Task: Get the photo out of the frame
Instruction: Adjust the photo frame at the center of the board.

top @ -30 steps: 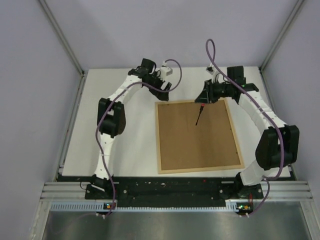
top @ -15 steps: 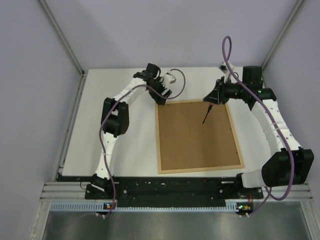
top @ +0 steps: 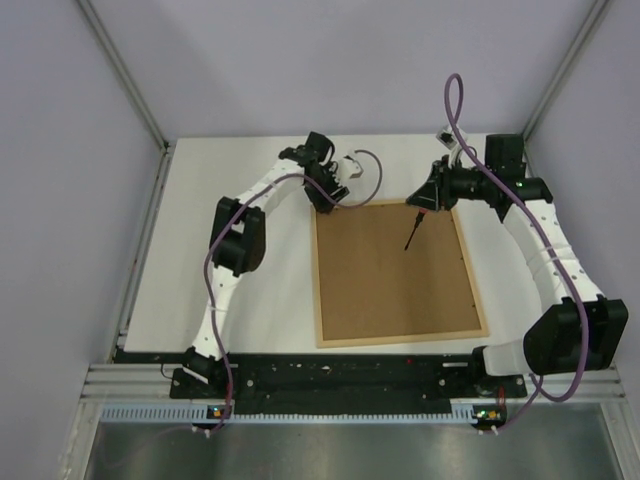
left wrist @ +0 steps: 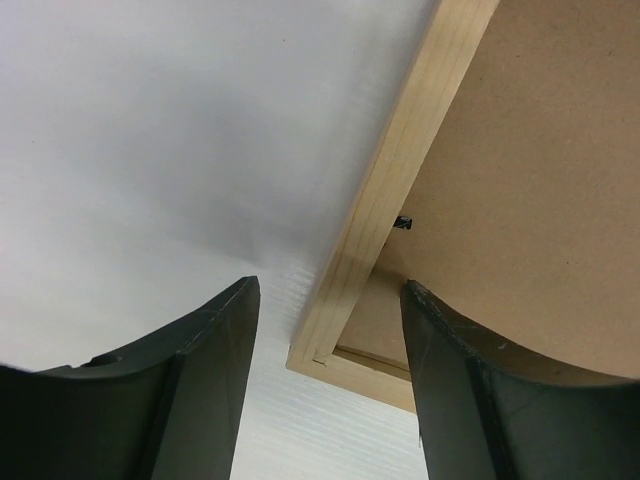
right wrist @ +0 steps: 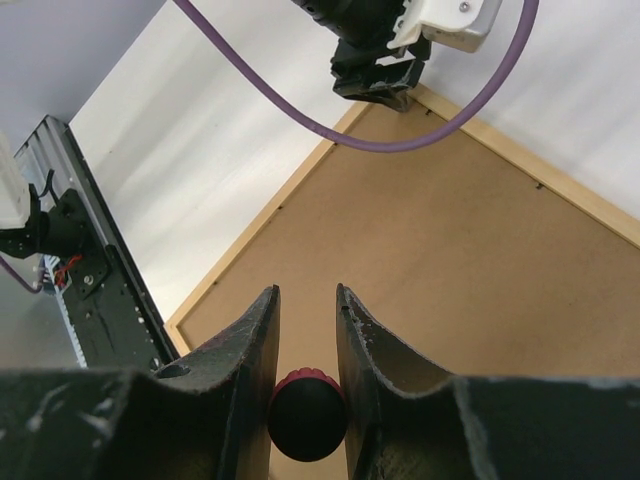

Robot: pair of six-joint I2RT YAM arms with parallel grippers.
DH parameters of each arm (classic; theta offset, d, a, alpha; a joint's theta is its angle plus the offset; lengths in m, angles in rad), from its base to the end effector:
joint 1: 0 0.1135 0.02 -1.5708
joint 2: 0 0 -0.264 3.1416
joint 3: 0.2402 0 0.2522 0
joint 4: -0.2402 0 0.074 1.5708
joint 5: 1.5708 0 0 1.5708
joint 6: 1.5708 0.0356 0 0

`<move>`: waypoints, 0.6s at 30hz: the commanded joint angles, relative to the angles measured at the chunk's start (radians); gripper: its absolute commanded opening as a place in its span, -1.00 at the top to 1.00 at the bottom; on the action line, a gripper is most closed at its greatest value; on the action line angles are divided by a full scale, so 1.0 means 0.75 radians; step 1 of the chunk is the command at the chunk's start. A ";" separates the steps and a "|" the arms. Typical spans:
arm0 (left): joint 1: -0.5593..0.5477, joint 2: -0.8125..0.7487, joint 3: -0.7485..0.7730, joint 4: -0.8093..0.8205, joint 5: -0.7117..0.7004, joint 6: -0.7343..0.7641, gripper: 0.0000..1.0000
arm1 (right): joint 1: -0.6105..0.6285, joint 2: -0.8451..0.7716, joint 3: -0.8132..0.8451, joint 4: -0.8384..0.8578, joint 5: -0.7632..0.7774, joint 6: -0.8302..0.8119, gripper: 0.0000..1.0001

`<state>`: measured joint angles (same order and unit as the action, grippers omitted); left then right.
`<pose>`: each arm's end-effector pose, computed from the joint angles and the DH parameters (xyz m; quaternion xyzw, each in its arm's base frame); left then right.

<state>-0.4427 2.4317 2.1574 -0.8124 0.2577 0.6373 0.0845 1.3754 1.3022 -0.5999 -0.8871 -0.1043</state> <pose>0.4685 -0.2321 0.1810 0.5214 0.8100 -0.1011 0.2487 0.2895 0.0522 0.3542 -0.2621 0.7926 0.3827 0.3958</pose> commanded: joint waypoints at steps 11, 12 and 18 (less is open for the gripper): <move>-0.013 0.196 0.206 -0.305 -0.094 0.040 0.72 | -0.015 -0.073 0.033 -0.002 -0.077 -0.008 1.00; -0.009 0.198 0.206 -0.316 -0.098 0.026 0.87 | -0.014 -0.071 0.035 -0.006 -0.079 -0.008 1.00; 0.022 0.200 0.206 -0.371 -0.122 -0.162 1.00 | -0.014 -0.059 0.051 -0.014 -0.095 -0.010 1.00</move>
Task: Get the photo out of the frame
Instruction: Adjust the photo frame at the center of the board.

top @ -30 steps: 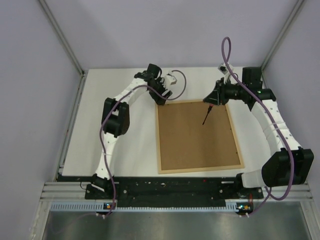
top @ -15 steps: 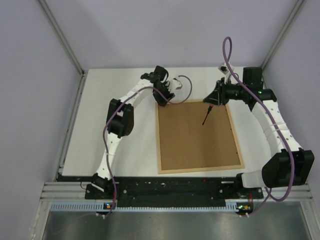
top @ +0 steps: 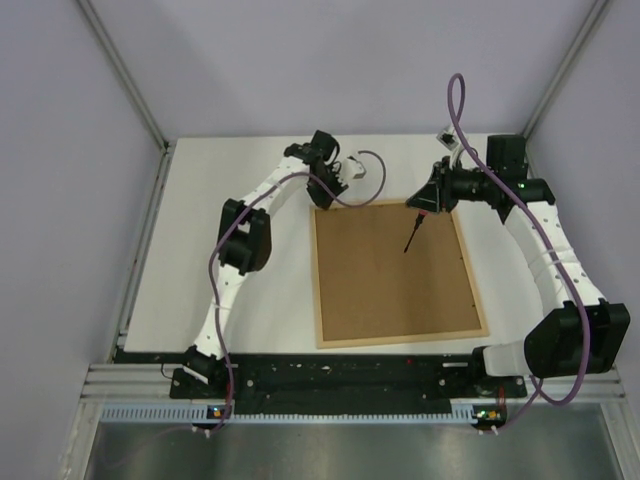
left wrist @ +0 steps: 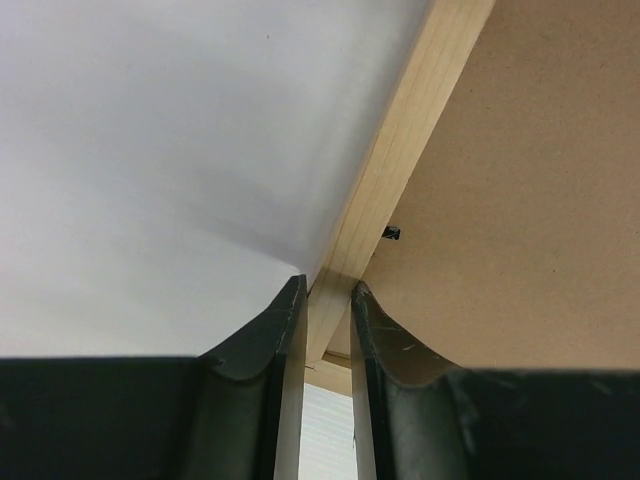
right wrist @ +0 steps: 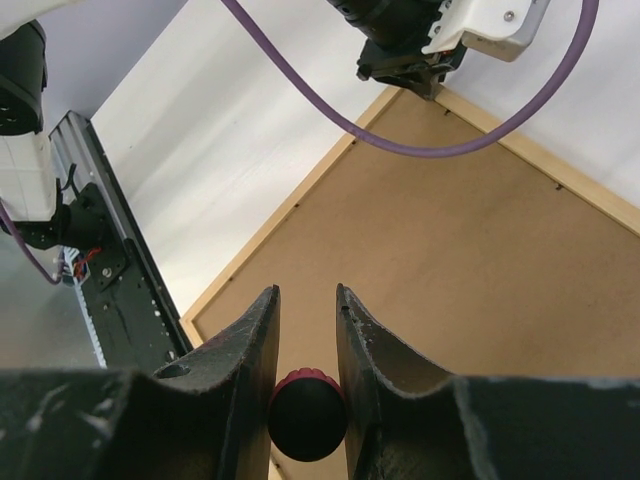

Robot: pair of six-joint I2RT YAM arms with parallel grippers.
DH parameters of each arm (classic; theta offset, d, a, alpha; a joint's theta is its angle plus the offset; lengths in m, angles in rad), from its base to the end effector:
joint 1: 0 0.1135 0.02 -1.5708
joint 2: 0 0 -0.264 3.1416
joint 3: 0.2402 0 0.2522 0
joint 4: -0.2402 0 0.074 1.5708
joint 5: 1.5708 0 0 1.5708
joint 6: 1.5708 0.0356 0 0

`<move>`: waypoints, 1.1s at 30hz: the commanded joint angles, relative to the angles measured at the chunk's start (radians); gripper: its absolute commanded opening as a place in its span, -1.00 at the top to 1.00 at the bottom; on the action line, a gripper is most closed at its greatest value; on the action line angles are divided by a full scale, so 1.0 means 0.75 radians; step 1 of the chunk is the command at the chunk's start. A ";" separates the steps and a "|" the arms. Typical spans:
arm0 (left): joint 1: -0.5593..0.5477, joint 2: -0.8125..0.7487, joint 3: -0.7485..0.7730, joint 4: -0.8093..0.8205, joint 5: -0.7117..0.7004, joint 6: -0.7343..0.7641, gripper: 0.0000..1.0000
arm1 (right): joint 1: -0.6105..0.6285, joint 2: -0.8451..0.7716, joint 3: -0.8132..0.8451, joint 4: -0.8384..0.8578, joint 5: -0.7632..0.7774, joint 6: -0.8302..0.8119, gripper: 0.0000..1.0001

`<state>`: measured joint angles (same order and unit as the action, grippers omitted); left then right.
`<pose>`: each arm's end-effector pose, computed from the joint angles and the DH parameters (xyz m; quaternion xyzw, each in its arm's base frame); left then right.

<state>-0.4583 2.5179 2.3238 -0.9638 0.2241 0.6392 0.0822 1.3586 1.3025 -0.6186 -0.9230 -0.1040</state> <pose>0.4717 -0.2415 0.1797 0.5269 0.8179 -0.0906 0.2128 0.2836 0.0518 0.3581 -0.2671 0.7856 0.3971 0.3922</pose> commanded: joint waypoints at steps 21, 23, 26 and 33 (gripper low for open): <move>0.294 -0.404 -0.768 0.140 0.133 -1.132 1.00 | -0.011 0.050 0.049 0.080 0.018 0.085 1.00; 0.268 -0.467 -0.846 0.182 0.204 -1.145 1.00 | -0.013 0.050 0.049 0.084 0.018 0.098 1.00; 0.241 -0.526 -0.899 0.203 0.282 -1.151 1.00 | -0.011 0.048 0.045 0.093 0.024 0.106 1.00; 0.273 -0.631 -0.843 0.203 0.225 -1.128 1.00 | -0.034 0.074 -0.031 0.115 0.304 0.077 1.00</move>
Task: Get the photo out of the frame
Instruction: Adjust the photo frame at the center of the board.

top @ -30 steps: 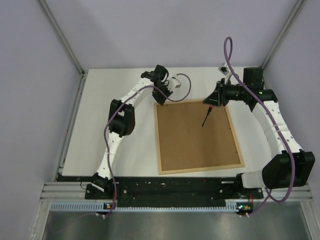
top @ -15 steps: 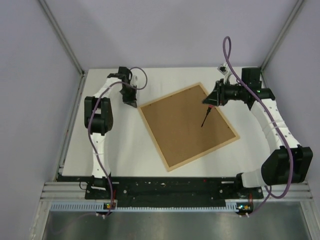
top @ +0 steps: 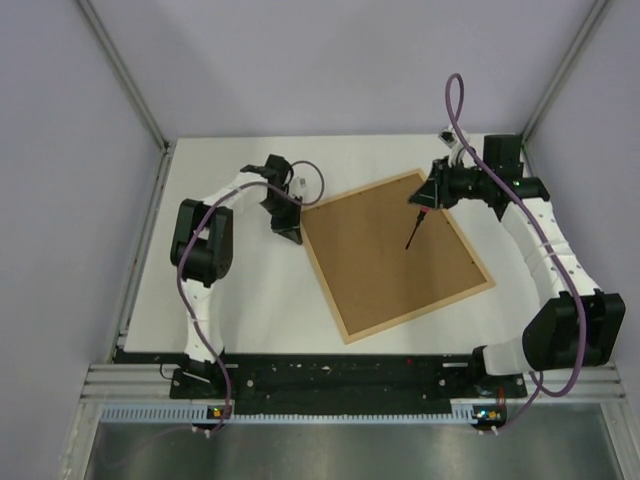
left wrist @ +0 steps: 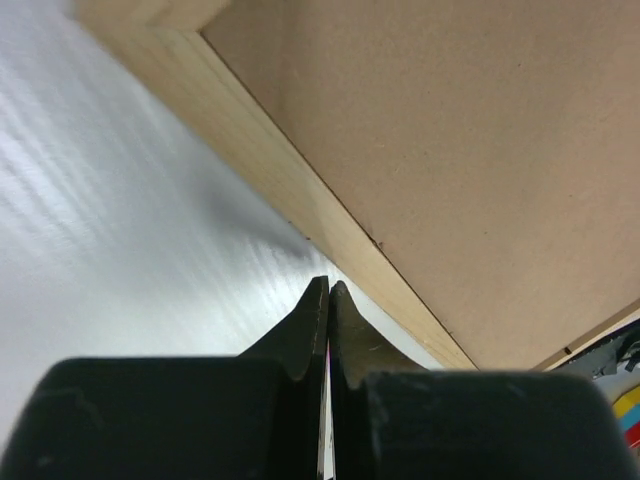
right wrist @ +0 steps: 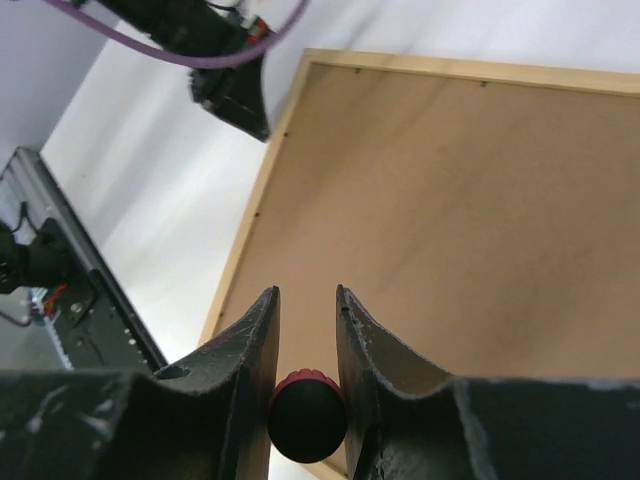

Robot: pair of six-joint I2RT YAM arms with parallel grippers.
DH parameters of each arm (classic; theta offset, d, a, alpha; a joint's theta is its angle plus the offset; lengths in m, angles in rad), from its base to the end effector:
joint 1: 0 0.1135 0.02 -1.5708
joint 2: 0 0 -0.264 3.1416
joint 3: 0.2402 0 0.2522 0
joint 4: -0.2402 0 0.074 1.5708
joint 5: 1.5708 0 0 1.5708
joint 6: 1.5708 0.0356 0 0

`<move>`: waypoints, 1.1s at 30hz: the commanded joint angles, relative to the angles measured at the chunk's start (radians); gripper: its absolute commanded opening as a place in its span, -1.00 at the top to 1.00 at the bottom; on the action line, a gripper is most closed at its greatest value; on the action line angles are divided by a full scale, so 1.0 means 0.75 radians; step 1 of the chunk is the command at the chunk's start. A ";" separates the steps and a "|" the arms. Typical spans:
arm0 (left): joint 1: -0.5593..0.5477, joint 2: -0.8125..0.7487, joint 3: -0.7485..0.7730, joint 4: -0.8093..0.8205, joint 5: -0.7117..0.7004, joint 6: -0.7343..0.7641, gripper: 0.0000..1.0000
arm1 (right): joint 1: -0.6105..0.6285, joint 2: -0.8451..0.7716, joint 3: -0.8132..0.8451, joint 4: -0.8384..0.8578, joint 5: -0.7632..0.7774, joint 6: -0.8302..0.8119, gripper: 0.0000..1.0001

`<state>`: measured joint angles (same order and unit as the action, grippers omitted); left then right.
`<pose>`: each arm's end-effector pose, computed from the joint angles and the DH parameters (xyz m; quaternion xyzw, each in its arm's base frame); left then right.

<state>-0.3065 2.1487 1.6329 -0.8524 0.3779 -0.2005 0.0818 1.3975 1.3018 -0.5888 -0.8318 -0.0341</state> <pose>0.4045 -0.1418 0.1611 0.0707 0.9748 -0.2058 0.0493 0.2968 0.0507 0.3479 -0.2208 0.8150 0.3742 0.3834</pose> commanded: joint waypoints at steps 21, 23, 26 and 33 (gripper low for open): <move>0.092 0.338 0.676 0.169 0.179 0.200 0.10 | -0.534 0.364 -0.151 -0.051 -0.015 0.209 1.00; 0.088 0.350 0.676 0.165 0.198 0.208 0.09 | -0.569 0.421 -0.155 -0.049 -0.079 0.227 1.00; 0.086 0.348 0.660 0.151 0.212 0.216 0.09 | -0.580 0.493 -0.167 -0.035 -0.112 0.256 1.00; 0.075 0.283 0.543 0.136 0.218 0.243 0.09 | -0.614 0.671 -0.147 0.014 -0.006 0.332 1.00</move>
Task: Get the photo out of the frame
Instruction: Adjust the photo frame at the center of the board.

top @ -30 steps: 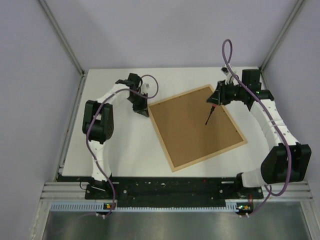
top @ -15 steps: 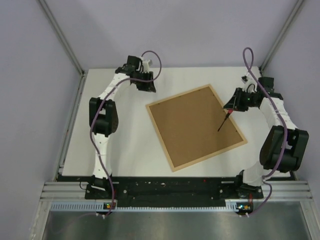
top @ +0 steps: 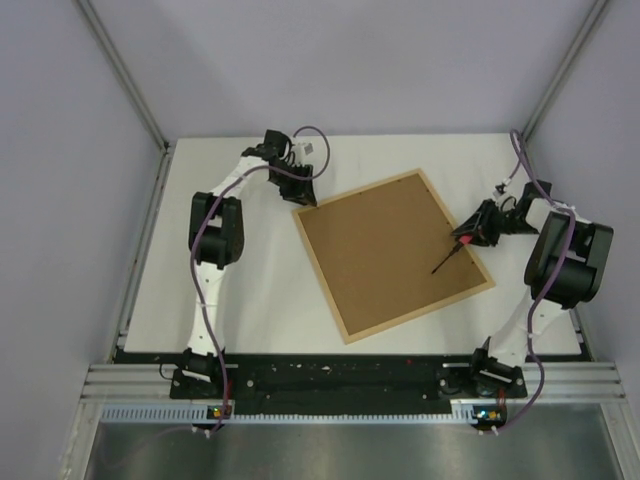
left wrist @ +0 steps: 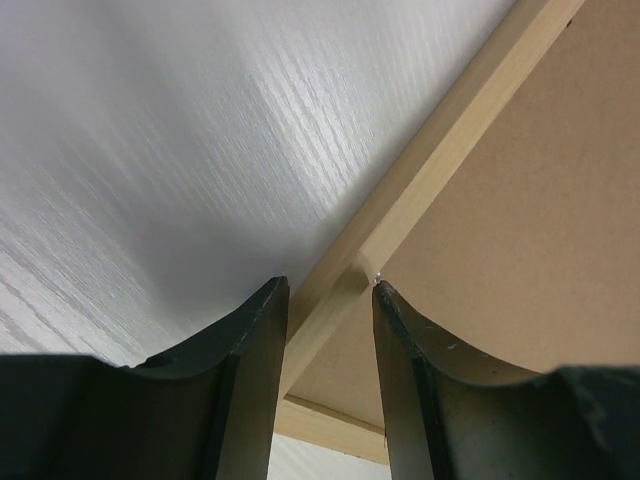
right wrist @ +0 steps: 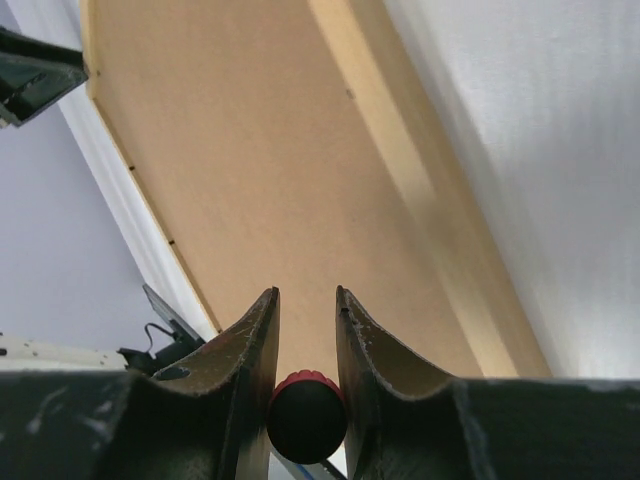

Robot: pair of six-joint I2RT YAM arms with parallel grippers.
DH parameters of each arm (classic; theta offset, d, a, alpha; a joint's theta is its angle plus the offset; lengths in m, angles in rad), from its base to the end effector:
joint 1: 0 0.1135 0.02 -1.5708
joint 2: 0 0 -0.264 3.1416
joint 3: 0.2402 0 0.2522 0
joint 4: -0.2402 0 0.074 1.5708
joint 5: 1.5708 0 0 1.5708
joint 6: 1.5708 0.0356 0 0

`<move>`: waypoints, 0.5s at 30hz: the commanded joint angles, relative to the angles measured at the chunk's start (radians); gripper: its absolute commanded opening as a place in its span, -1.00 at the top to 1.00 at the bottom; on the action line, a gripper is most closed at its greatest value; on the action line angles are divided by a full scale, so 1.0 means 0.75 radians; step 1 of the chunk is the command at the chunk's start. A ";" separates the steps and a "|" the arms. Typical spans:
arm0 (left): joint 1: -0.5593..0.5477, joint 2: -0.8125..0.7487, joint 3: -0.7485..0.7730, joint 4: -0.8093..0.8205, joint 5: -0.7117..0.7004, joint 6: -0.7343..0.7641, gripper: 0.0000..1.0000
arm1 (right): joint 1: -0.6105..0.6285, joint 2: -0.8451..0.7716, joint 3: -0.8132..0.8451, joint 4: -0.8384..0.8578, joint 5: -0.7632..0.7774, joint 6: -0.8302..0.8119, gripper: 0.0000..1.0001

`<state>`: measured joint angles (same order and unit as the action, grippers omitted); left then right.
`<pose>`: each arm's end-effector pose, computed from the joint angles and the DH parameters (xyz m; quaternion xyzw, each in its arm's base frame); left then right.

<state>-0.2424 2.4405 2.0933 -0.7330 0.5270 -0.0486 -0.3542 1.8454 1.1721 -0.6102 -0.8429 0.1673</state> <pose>0.5023 -0.1426 0.1644 0.1536 0.9261 -0.2840 0.1954 0.3358 -0.0958 0.1681 0.1762 0.8877 0.3909 0.1678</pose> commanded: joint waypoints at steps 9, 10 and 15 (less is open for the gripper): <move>-0.057 -0.229 -0.326 -0.068 -0.044 0.053 0.09 | -0.031 0.123 0.071 0.137 0.334 0.145 1.00; -0.063 -0.241 -0.349 -0.074 -0.050 0.053 0.09 | -0.025 0.127 0.086 0.147 0.383 0.147 1.00; -0.096 -0.294 -0.459 -0.119 -0.067 0.089 0.09 | 0.045 0.184 0.165 0.204 0.535 0.174 1.00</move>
<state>-0.2901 2.2692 1.8118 -0.7383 0.5045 -0.0238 -0.3496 1.9457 1.2289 -0.5671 -0.6426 0.2867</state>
